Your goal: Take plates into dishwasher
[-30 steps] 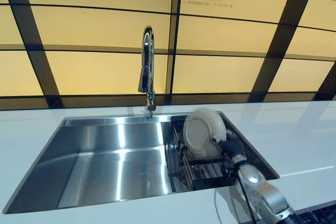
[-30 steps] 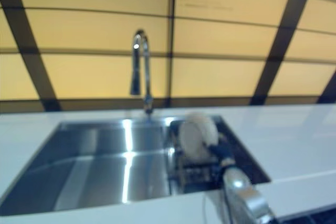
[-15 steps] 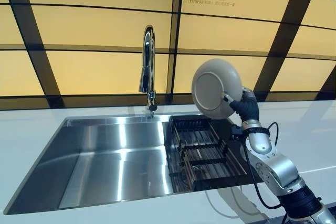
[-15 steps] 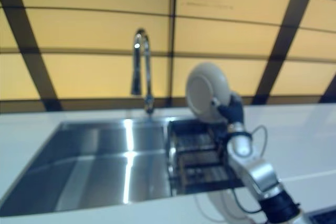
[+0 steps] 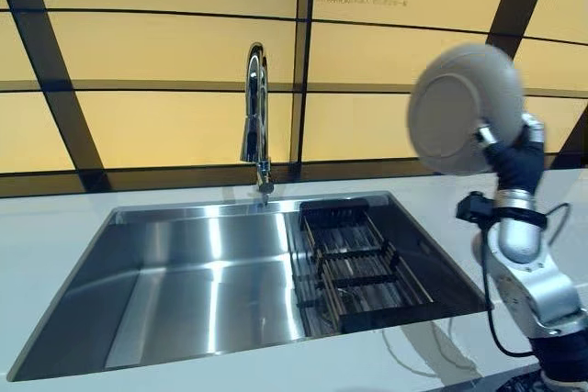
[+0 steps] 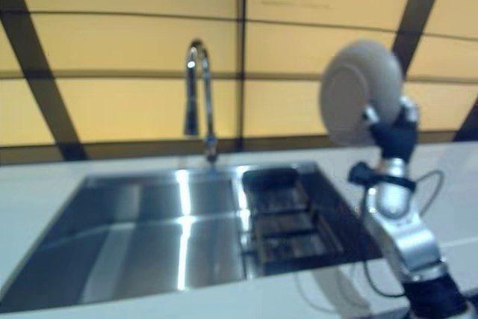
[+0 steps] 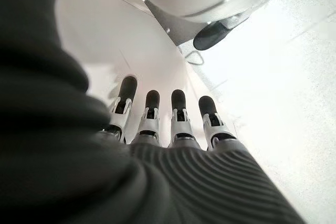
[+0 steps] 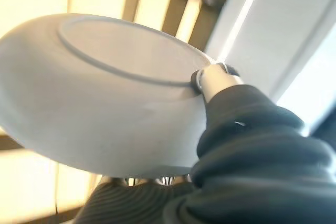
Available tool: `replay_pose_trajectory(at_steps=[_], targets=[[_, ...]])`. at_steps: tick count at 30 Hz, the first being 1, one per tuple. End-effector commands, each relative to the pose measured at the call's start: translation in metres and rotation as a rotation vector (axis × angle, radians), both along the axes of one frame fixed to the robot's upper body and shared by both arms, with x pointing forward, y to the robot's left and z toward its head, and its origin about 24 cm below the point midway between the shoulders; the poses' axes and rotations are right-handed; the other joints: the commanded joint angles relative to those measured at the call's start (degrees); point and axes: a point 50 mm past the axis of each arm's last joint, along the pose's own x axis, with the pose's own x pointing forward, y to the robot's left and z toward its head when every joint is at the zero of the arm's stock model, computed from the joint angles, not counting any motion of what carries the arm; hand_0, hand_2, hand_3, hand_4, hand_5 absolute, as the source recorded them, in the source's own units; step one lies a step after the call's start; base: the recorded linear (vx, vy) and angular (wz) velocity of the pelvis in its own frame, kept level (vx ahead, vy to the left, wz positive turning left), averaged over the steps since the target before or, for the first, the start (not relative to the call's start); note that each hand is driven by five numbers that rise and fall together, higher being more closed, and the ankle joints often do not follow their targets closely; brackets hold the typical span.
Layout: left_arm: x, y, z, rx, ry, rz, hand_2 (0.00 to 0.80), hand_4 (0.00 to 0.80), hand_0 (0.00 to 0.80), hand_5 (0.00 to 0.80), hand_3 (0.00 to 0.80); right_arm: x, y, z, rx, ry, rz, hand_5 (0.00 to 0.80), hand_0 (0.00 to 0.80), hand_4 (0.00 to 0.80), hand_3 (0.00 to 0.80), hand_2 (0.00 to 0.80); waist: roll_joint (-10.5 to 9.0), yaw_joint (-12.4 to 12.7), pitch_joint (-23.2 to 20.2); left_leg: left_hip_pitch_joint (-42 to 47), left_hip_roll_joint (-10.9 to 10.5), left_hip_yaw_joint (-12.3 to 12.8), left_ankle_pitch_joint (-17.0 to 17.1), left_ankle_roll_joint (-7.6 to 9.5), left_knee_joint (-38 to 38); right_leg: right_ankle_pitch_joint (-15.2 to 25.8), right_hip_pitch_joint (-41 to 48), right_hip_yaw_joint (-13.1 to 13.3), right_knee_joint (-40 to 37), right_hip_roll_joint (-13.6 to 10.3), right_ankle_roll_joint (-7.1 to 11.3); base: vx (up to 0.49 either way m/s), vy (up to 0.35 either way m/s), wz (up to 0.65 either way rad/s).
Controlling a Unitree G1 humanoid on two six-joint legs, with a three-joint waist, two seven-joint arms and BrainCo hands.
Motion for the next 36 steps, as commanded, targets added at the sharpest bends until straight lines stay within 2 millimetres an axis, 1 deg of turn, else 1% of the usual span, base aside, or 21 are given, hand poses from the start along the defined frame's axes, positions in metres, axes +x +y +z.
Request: replay_pose_trajectory(at_steps=[1, 3, 4, 6, 7, 8, 9, 10, 11, 14, 17, 18, 19, 21, 22, 24, 26, 27, 29, 31, 36], targets=[[0.005, 0.017, 0.004, 0.06, -0.001, -0.048, 0.0, 0.0, 0.0, 0.0, 0.0, -0.04, -0.021, 0.038, 0.044, -0.317, -0.101, 0.8, 0.8, 0.8, 0.8, 0.8, -1.33, -1.91, 0.75, -3.43, -1.35, 2.33, -4.78, 5.28, 2.95, -4.18, -0.7, 2.63, 10.45, -2.53, 7.98, 0.013, 0.025, -0.4], [0.0, 0.019, 0.004, 0.07, 0.022, -0.069, 0.0, 0.0, 0.0, 0.0, 0.0, -0.046, -0.029, 0.037, 0.051, -0.323, -0.139, 0.8, 0.8, 0.8, 0.8, 0.8, -1.66, -2.5, 0.95, -3.15, -1.32, 3.2, -4.89, 5.12, 2.85, -2.85, -1.3, 2.71, 9.61, -2.56, 8.41, 0.024, 0.012, -0.35], [-0.005, 0.021, 0.003, 0.077, 0.033, -0.073, 0.0, 0.0, 0.0, 0.0, 0.0, -0.049, -0.033, 0.034, 0.054, -0.316, -0.158, 0.8, 0.8, 0.8, 0.8, 0.8, -2.03, -3.33, 1.14, -2.64, -1.32, 4.18, -4.93, 4.79, 2.54, -1.01, -2.27, 2.44, 8.53, -2.49, 8.98, 0.015, 0.006, -0.38], [-0.009, 0.024, 0.003, 0.091, 0.047, -0.09, 0.0, 0.0, 0.0, 0.0, 0.0, -0.051, -0.04, 0.028, 0.062, -0.286, -0.167, 0.8, 0.8, 0.8, 0.8, 0.8, -2.18, -4.67, 1.74, -2.03, -1.02, 5.76, -4.58, 4.53, 1.81, 0.35, -4.2, 2.14, 7.77, -1.78, 9.41, -0.04, 0.008, -0.67], [-0.009, 0.027, 0.004, 0.1, 0.045, -0.065, 0.0, 0.0, 0.0, 0.0, 0.0, -0.052, -0.043, 0.023, 0.058, -0.266, -0.143, 0.8, 0.8, 0.8, 0.8, 0.8, -2.17, -5.2, 2.21, -1.52, -0.46, 7.65, -4.17, 4.34, 1.26, 1.48, -5.56, 0.24, 8.35, -2.15, 9.58, -0.088, 0.004, -0.66], [-0.009, 0.027, 0.004, 0.103, 0.046, -0.065, 0.0, 0.0, 0.0, 0.0, 0.0, -0.052, -0.044, 0.022, 0.055, -0.259, -0.141, 0.8, 0.8, 0.8, 0.8, 0.8, -2.18, -5.26, 2.24, -1.51, -0.37, 8.04, -4.06, 4.31, 1.18, 1.64, -5.83, -0.11, 8.48, -2.26, 9.61, -0.153, 0.004, -0.69], [-0.009, 0.031, 0.005, 0.11, 0.042, -0.025, 0.0, 0.0, 0.0, 0.0, 0.0, -0.051, -0.045, 0.018, 0.047, -0.237, -0.109, 0.8, 0.8, 0.8, 0.8, 0.8, -2.02, -5.92, 2.72, -0.92, 0.39, 10.54, -3.97, 4.26, 0.72, 1.82, -6.17, -2.42, 9.66, -3.24, 9.9, -0.187, -0.017, -0.88], [-0.007, 0.035, 0.006, 0.117, 0.034, -0.001, 0.0, 0.0, 0.0, 0.0, 0.0, -0.05, -0.046, 0.014, 0.039, -0.211, -0.092, 0.8, 0.8, 0.8, 0.8, 0.8, -1.94, -6.33, 2.66, -1.08, 0.91, 12.38, -3.65, 4.34, 0.53, 1.66, -6.1, -3.12, 10.37, -4.01, 9.85, -0.181, -0.018, -0.96], [-0.007, 0.035, 0.006, 0.118, 0.034, -0.003, 0.0, 0.0, 0.0, 0.0, 0.0, -0.05, -0.047, 0.013, 0.04, -0.209, -0.091, 0.8, 0.8, 0.8, 0.8, 0.8, -1.93, -6.3, 2.66, -1.06, 0.95, 12.55, -3.67, 4.36, 0.53, 1.58, -6.09, -3.11, 10.49, -4.06, 9.85, -0.19, -0.065, -1.04], [0.005, 0.041, 0.011, 0.124, 0.005, -0.001, 0.0, 0.0, 0.0, 0.0, 0.0, -0.048, -0.055, 0.002, 0.048, -0.15, -0.063, 0.8, 0.8, 0.8, 0.8, 0.8, -1.63, -7.07, 2.06, -2.11, 2.27, 15.5, -3.07, 4.4, 0.56, 0.57, -4.04, -3.41, 11.66, -6.27, 9.46, -0.173, -0.107, -0.82], [0.017, 0.041, 0.014, 0.112, -0.033, 0.008, 0.0, 0.0, 0.0, 0.0, 0.0, -0.046, -0.058, -0.005, 0.045, -0.115, -0.052, 0.8, 0.8, 0.8, 0.8, 0.8, -1.31, -6.94, 1.36, -2.65, 3.49, 17.84, -2.65, 3.89, 0.38, -0.49, -1.3, -4.58, 10.77, -7.84, 9.41, -0.163, -0.165, -0.55], [0.021, 0.04, 0.015, 0.106, -0.049, 0.006, 0.0, 0.0, 0.0, 0.0, 0.0, -0.046, -0.059, -0.008, 0.05, -0.1, -0.047, 0.8, 0.8, 0.8, 0.8, 0.8, -1.19, -6.83, 0.95, -3.06, 4.06, 18.6, -2.35, 3.49, 0.29, -1.78, 0.3, -5.02, 9.86, -8.07, 9.47, -0.075, -0.21, -0.67], [0.024, 0.039, 0.015, 0.104, -0.056, 0.001, 0.0, 0.0, 0.0, 0.0, 0.0, -0.045, -0.06, -0.011, 0.053, -0.086, -0.042, 0.8, 0.8, 0.8, 0.8, 0.8, -0.94, -6.72, 0.37, -2.88, 4.24, 17.92, -3.51, 3.09, 0.29, -3.76, 2.08, -4.74, 8.83, -8.0, 10.05, -0.07, -0.249, -0.91], [0.027, 0.038, 0.016, 0.104, -0.07, -0.004, 0.0, 0.0, 0.0, 0.0, 0.0, -0.044, -0.059, -0.015, 0.062, -0.068, -0.027, 0.8, 0.8, 0.8, 0.8, 0.8, -0.96, -6.4, -0.14, -3.32, 4.87, 18.81, -2.96, 2.39, 0.25, -5.34, 3.71, -5.69, 6.24, -7.42, 9.83, -0.122, -0.311, -0.93], [0.029, 0.037, 0.017, 0.107, -0.078, -0.007, 0.0, 0.0, 0.0, 0.0, 0.0, -0.042, -0.057, -0.018, 0.067, -0.058, -0.016, 0.8, 0.8, 0.8, 0.8, 0.8, -0.95, -6.08, -0.35, -3.93, 5.3, 19.42, -2.5, 1.84, 0.28, -6.47, 4.43, -6.61, 4.39, -6.56, 9.8, -0.183, -0.389, -0.62], [0.032, 0.035, 0.017, 0.107, -0.087, -0.013, 0.0, 0.0, 0.0, 0.0, 0.0, -0.038, -0.053, -0.02, 0.072, -0.042, -0.002, 0.8, 0.8, 0.8, 0.8, 0.8, -0.9, -5.74, -0.64, -4.6, 5.69, 19.5, -1.87, 1.13, 0.32, -6.92, 5.29, -7.19, 2.05, -5.49, 9.49, -0.154, -0.377, -0.47], [0.034, 0.031, 0.016, 0.096, -0.095, -0.023, 0.0, 0.0, 0.0, 0.0, 0.0, -0.035, -0.049, -0.021, 0.062, -0.021, 0.003, 0.8, 0.8, 0.8, 0.8, 0.8, -0.62, -5.66, -0.76, -5.01, 6.04, 18.97, -1.17, 0.24, 0.31, -7.15, 5.71, -7.09, 1.02, -4.5, 8.78, -0.162, -0.322, -0.26], [0.035, 0.027, 0.016, 0.079, -0.104, -0.035, 0.0, 0.0, 0.0, 0.0, 0.0, -0.032, -0.046, -0.019, 0.048, -0.01, 0.005, 0.8, 0.8, 0.8, 0.8, 0.8, -0.54, -5.71, -0.54, -5.65, 6.46, 19.67, 0.77, 0.02, 0.16, -6.8, 5.16, -7.14, 1.07, -3.8, 7.53, -0.192, -0.298, -0.08], [0.038, 0.01, 0.013, 0.032, -0.128, -0.08, 0.0, 0.0, 0.0, 0.0, 0.0, -0.022, -0.04, -0.02, 0.004, 0.049, 0.027, 0.8, 0.8, 0.8, 0.8, 0.8, -0.11, -5.91, -0.53, -6.05, 6.81, 18.93, 1.7, -1.01, 0.16, -7.3, 5.64, -6.83, 0.28, -2.66, 5.98, -0.158, -0.289, -0.05], [0.042, 0.0, 0.012, 0.0, -0.145, -0.092, 0.0, 0.0, 0.0, 0.0, 0.0, -0.015, -0.037, -0.022, -0.028, 0.101, 0.04, 0.8, 0.8, 0.8, 0.8, 0.8, 0.2, -5.87, -0.37, -6.42, 7.05, 18.57, 2.38, -1.64, 0.16, -7.71, 6.18, -6.88, -0.29, -1.97, 5.03, -0.097, -0.174, -0.04], [0.046, -0.013, 0.012, -0.025, -0.153, -0.127, 0.0, 0.0, 0.0, 0.0, 0.0, -0.004, -0.035, -0.027, -0.099, 0.172, 0.043, 0.8, 0.8, 0.8, 0.8, 0.8, 0.86, -6.01, -0.18, -7.34, 7.79, 18.27, 3.67, -2.65, 0.16, -8.21, 6.51, -7.47, -0.65, -1.08, 3.94, -0.081, -0.127, 0.04]])
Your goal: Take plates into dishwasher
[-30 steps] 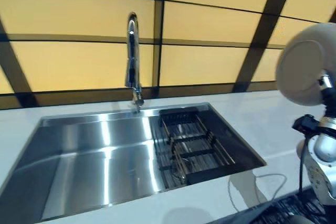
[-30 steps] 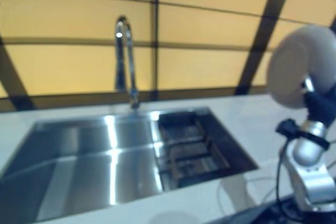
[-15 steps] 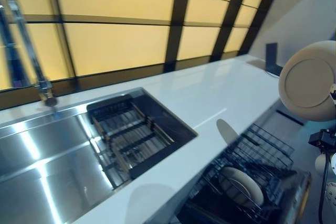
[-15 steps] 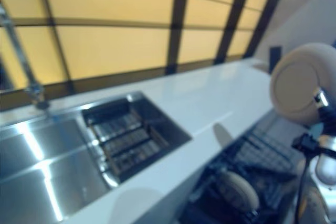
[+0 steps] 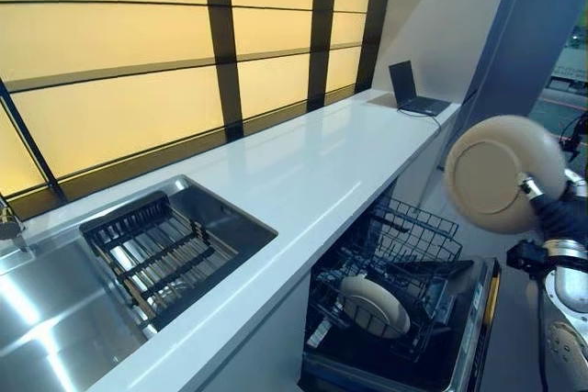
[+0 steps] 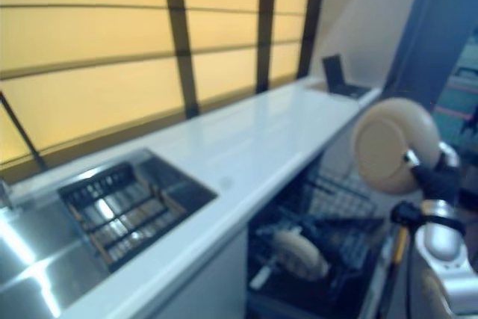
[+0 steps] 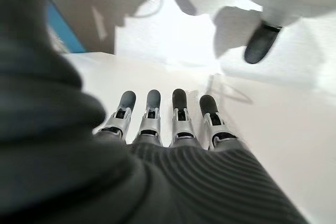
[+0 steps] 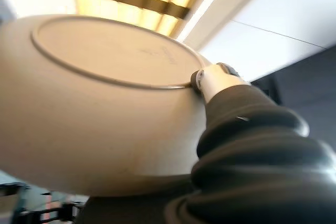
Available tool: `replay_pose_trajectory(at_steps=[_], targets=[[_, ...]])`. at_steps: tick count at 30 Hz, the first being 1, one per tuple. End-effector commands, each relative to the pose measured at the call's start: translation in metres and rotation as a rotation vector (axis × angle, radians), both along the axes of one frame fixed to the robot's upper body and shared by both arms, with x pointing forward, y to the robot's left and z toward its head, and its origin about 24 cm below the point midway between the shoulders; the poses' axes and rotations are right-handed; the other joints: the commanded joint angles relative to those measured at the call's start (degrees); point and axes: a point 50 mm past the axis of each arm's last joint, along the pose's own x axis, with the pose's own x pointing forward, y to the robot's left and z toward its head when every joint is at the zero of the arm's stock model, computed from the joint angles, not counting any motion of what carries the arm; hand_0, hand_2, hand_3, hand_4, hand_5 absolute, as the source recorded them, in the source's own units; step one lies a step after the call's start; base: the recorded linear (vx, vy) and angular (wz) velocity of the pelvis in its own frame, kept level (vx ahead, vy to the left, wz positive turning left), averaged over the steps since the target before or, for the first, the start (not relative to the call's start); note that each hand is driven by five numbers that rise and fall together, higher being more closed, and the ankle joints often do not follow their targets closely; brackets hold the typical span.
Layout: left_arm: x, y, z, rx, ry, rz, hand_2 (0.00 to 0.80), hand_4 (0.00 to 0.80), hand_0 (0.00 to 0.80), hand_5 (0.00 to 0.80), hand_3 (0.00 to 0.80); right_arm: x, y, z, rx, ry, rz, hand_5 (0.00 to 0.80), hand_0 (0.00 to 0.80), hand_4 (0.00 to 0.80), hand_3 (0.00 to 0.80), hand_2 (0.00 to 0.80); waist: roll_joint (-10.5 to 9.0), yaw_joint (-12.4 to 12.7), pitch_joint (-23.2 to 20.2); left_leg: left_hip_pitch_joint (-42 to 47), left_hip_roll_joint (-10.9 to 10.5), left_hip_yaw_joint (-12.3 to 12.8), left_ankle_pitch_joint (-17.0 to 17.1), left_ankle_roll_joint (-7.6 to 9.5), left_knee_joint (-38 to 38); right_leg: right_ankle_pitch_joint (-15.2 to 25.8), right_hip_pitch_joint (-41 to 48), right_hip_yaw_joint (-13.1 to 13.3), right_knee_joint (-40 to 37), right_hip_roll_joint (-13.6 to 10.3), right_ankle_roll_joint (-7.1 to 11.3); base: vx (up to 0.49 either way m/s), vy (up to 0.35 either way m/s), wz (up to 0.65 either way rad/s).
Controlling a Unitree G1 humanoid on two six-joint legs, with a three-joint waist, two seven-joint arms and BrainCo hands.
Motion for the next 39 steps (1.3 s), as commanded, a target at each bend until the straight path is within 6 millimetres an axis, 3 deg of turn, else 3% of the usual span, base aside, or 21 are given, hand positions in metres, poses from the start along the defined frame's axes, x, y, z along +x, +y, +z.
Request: replay_pose_trajectory(at_steps=[1, 9, 22, 39], targets=[[0.02, 0.016, 0.009, 0.05, -0.053, -0.058, 0.0, 0.0, 0.0, 0.0, 0.0, 0.008, 0.008, 0.039, -0.143, -0.122, 0.016, 0.8, 0.8, 0.8, 0.8, 0.8, -3.99, 0.09, 1.12, -6.65, -4.41, -0.44, 1.9, 2.59, -0.57, -6.56, 6.2, 1.34, 0.35, -2.29, 5.63, -0.062, -0.088, 0.01], [0.019, 0.026, 0.01, 0.1, -0.028, -0.067, 0.0, 0.0, 0.0, 0.0, 0.0, 0.013, 0.003, 0.047, -0.441, -0.024, -0.063, 0.8, 0.8, 0.8, 0.8, 0.8, -2.69, -0.18, 1.67, -7.84, -3.68, -1.07, 3.19, 1.44, -0.57, -6.8, 5.46, 0.28, 0.36, -1.71, 5.04, -0.034, -0.038, 0.02], [0.038, 0.025, 0.019, 0.09, -0.083, -0.117, 0.0, 0.0, 0.0, 0.0, 0.0, 0.026, -0.013, 0.063, -0.699, 0.1, -0.196, 0.8, 0.8, 0.8, 0.8, 0.8, -1.58, 0.3, 4.71, -9.61, -3.97, -2.86, 3.91, 0.93, -0.57, -6.54, 3.82, -0.16, 0.83, -1.91, 4.97, -0.031, -0.011, 0.04], [0.07, 0.025, 0.036, 0.113, -0.158, -0.201, 0.0, 0.0, 0.0, 0.0, 0.0, 0.057, -0.037, 0.035, -0.829, 0.452, -0.214, 0.8, 0.8, 0.8, 0.8, 0.8, -0.53, 2.32, 8.6, -11.94, -4.19, -5.67, 4.8, 0.54, -0.57, -7.37, 1.5, -1.44, 3.08, -3.08, 4.59, -0.025, -0.033, 0.05]])
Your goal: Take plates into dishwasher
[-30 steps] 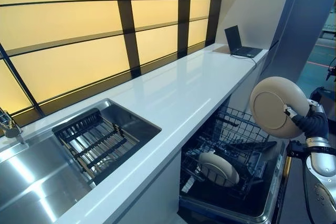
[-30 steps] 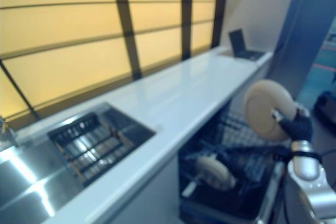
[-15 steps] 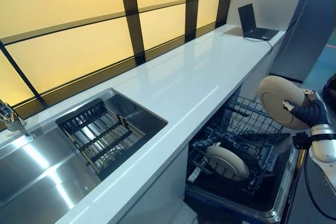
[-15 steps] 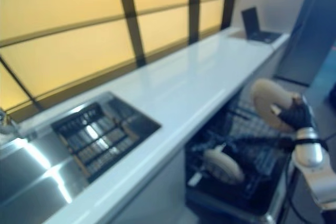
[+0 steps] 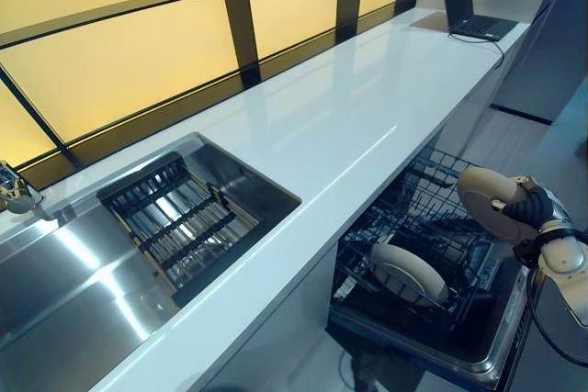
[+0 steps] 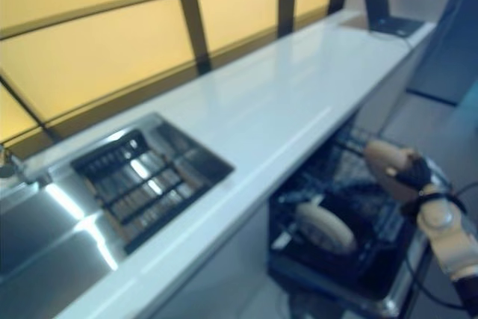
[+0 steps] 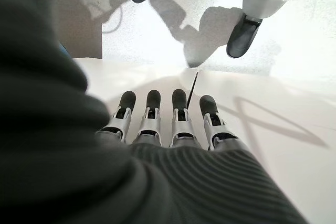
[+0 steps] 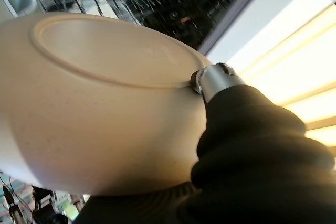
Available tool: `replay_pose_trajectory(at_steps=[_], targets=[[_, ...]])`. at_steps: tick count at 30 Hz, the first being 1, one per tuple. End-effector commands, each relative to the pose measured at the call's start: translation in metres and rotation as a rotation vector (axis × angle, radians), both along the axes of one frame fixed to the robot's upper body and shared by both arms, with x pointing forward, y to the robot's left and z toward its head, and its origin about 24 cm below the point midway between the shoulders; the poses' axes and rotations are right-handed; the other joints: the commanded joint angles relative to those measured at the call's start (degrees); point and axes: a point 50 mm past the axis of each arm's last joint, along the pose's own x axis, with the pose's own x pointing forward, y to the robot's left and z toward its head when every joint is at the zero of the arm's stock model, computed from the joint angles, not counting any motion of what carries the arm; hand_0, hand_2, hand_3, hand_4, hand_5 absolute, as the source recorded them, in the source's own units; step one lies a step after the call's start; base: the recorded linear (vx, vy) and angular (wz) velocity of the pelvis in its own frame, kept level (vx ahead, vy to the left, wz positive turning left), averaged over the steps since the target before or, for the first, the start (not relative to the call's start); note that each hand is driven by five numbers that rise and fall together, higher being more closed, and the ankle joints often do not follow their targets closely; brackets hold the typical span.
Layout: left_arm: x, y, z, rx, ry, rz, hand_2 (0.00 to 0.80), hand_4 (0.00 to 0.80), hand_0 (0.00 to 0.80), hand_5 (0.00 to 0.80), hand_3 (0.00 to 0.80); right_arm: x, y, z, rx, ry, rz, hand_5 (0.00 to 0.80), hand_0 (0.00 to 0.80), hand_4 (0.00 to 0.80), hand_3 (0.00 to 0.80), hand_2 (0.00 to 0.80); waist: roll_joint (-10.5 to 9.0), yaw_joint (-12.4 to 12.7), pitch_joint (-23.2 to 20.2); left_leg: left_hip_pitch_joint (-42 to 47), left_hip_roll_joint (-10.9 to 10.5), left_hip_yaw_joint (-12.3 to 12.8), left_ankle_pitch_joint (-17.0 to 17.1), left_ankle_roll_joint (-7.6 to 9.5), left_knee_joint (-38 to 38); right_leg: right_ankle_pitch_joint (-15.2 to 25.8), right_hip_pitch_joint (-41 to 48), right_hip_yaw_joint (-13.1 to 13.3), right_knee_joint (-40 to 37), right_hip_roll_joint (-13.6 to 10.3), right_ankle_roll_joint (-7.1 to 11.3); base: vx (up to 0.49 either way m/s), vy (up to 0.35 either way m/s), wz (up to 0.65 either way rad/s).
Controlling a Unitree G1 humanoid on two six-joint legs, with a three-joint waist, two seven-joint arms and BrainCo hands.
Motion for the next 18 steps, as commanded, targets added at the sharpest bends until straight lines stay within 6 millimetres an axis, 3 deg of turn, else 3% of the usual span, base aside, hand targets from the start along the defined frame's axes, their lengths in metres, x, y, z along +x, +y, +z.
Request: replay_pose_trajectory(at_steps=[1, 10, 18], targets=[[0.017, 0.028, 0.013, 0.112, -0.045, -0.063, 0.0, 0.0, 0.0, 0.0, 0.0, 0.012, 0.007, 0.034, -0.096, -0.08, 0.021, 0.8, 0.8, 0.8, 0.8, 0.8, -4.5, 1.35, -1.13, -7.69, -1.57, -1.85, 4.3, 0.9, -0.81, -7.52, 3.92, 0.67, 2.66, -0.26, 3.07, -0.001, -0.018, 0.09], [0.025, 0.025, 0.018, 0.109, -0.065, -0.092, 0.0, 0.0, 0.0, 0.0, 0.0, 0.028, 0.027, 0.037, -0.135, -0.047, 0.09, 0.8, 0.8, 0.8, 0.8, 0.8, -4.12, 2.46, 0.26, -8.71, -1.0, -2.15, 5.01, 0.46, -0.81, -7.59, 3.25, 0.13, 2.68, 0.14, 2.71, -0.011, -0.032, 0.04], [0.036, 0.021, 0.025, 0.112, -0.094, -0.131, 0.0, 0.0, 0.0, 0.0, 0.0, 0.035, 0.025, 0.046, -0.189, -0.032, 0.063, 0.8, 0.8, 0.8, 0.8, 0.8, -3.75, 3.67, 1.64, -9.98, -0.48, -2.92, 5.23, 0.58, -0.47, -9.12, 1.82, -0.73, 5.58, -0.25, 2.32, -0.039, -0.051, 0.03]])
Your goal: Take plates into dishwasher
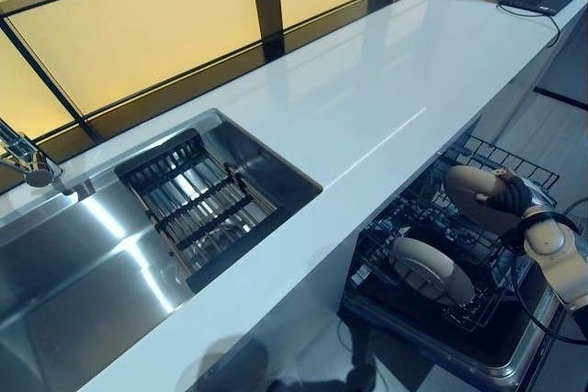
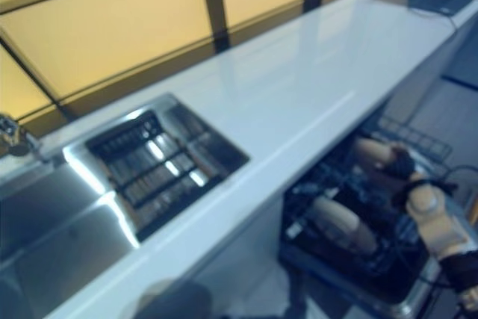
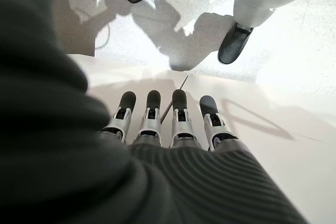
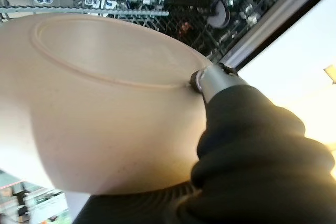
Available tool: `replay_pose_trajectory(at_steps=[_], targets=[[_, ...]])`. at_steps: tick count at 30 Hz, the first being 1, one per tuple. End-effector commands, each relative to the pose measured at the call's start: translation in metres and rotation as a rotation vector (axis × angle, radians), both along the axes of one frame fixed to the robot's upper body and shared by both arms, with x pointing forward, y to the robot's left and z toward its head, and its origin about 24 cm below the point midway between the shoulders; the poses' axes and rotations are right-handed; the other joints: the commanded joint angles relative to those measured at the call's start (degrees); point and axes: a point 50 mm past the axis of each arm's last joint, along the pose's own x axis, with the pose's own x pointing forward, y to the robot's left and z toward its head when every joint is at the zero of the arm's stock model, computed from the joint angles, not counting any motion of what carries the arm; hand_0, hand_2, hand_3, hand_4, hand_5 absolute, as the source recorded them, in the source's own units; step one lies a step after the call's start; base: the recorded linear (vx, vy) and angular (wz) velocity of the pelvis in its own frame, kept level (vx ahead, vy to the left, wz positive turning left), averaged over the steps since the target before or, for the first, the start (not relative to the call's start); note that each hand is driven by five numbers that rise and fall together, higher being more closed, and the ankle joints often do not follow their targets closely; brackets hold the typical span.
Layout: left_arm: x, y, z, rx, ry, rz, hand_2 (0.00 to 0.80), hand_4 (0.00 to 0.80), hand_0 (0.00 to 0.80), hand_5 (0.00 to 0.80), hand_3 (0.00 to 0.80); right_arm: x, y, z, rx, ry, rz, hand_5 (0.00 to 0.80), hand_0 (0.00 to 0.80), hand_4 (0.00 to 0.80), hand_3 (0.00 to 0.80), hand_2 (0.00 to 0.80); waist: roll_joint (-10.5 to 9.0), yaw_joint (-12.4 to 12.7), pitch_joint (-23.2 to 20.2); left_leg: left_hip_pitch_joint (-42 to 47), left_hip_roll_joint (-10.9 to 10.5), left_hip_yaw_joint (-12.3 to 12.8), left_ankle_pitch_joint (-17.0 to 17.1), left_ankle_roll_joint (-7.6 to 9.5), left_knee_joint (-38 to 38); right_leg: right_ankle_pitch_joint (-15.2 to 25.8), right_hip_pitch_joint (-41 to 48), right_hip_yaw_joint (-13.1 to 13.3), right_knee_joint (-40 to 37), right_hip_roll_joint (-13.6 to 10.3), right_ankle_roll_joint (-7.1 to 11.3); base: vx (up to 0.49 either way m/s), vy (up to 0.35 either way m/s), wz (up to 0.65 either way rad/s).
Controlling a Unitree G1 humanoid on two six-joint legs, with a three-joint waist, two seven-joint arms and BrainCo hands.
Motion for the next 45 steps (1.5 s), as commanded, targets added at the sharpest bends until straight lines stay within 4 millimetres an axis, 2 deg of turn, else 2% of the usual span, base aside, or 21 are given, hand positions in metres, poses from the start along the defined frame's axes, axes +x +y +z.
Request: replay_pose_trajectory(at_steps=[1, 11, 16, 19, 22, 25, 32, 45], targets=[[0.022, 0.022, 0.017, 0.125, -0.058, -0.094, 0.0, 0.0, 0.0, 0.0, 0.0, 0.011, 0.006, 0.038, -0.073, -0.108, 0.0, 0.8, 0.8, 0.8, 0.8, 0.8, -4.02, 1.36, -1.16, -8.36, -0.43, -1.46, 4.99, 0.73, -0.78, -9.52, 2.17, 0.37, 6.24, -0.2, 2.37, -0.097, -0.07, 0.04], [0.037, 0.021, 0.027, 0.113, -0.13, -0.082, 0.0, 0.0, 0.0, 0.0, 0.0, 0.009, -0.01, 0.061, -0.124, -0.169, -0.098, 0.8, 0.8, 0.8, 0.8, 0.8, -1.08, 1.9, 2.24, -10.92, -0.17, -2.97, 5.64, 0.45, -0.32, -13.07, -2.2, -1.12, 13.17, -1.59, 1.31, -0.089, -0.015, 0.06], [0.044, 0.024, 0.033, 0.092, -0.17, -0.045, 0.0, 0.0, 0.0, 0.0, 0.0, 0.002, -0.022, 0.081, -0.167, -0.215, -0.172, 0.8, 0.8, 0.8, 0.8, 0.8, 0.88, 1.68, 4.13, -12.14, -0.32, -3.16, 5.86, 0.44, -0.12, -14.94, -5.22, -1.25, 17.06, -2.54, 1.02, -0.087, 0.015, 0.01], [0.041, 0.025, 0.032, 0.07, -0.181, -0.001, 0.0, 0.0, 0.0, 0.0, 0.0, -0.005, -0.033, 0.095, -0.199, -0.248, -0.227, 0.8, 0.8, 0.8, 0.8, 0.8, 2.91, 1.06, 5.17, -12.95, -0.5, -3.29, 6.55, 0.07, -0.38, -16.65, -6.94, -0.65, 19.71, -2.82, 0.54, -0.066, 0.074, 0.01], [0.037, 0.026, 0.029, 0.058, -0.177, 0.019, 0.0, 0.0, 0.0, 0.0, 0.0, -0.009, -0.038, 0.098, -0.224, -0.245, -0.251, 0.8, 0.8, 0.8, 0.8, 0.8, 3.74, 0.73, 5.29, -13.09, -0.52, -3.12, 6.81, -0.06, -0.45, -17.63, -7.24, -0.37, 20.8, -2.92, 0.31, -0.003, 0.063, -0.01], [0.029, 0.027, 0.025, 0.041, -0.167, 0.048, 0.0, 0.0, 0.0, 0.0, 0.0, -0.019, -0.055, 0.098, -0.25, -0.234, -0.323, 0.8, 0.8, 0.8, 0.8, 0.8, 4.87, 0.46, 5.29, -13.26, -0.49, -2.91, 7.3, -0.16, -0.41, -19.15, -7.46, -0.13, 22.71, -3.34, -0.11, 0.015, 0.028, 0.01], [0.022, 0.028, 0.022, 0.027, -0.155, 0.055, 0.0, 0.0, 0.0, 0.0, 0.0, -0.039, -0.083, 0.101, -0.285, -0.227, -0.441, 0.8, 0.8, 0.8, 0.8, 0.8, 6.21, 0.5, 5.87, -13.33, -0.51, -2.71, 7.82, -0.43, -0.16, -20.73, -7.96, -0.38, 25.4, -4.26, -0.63, 0.002, -0.001, 0.02], [0.023, 0.024, 0.024, -0.001, -0.162, 0.037, 0.0, 0.0, 0.0, 0.0, 0.0, -0.044, -0.08, 0.119, -0.407, -0.249, -0.465, 0.8, 0.8, 0.8, 0.8, 0.8, 7.57, 0.11, 7.47, -13.51, -0.83, -2.95, 7.76, -0.28, 0.54, -22.07, -10.31, 0.08, 29.48, -5.75, -0.88, 0.001, -0.005, 0.03]])
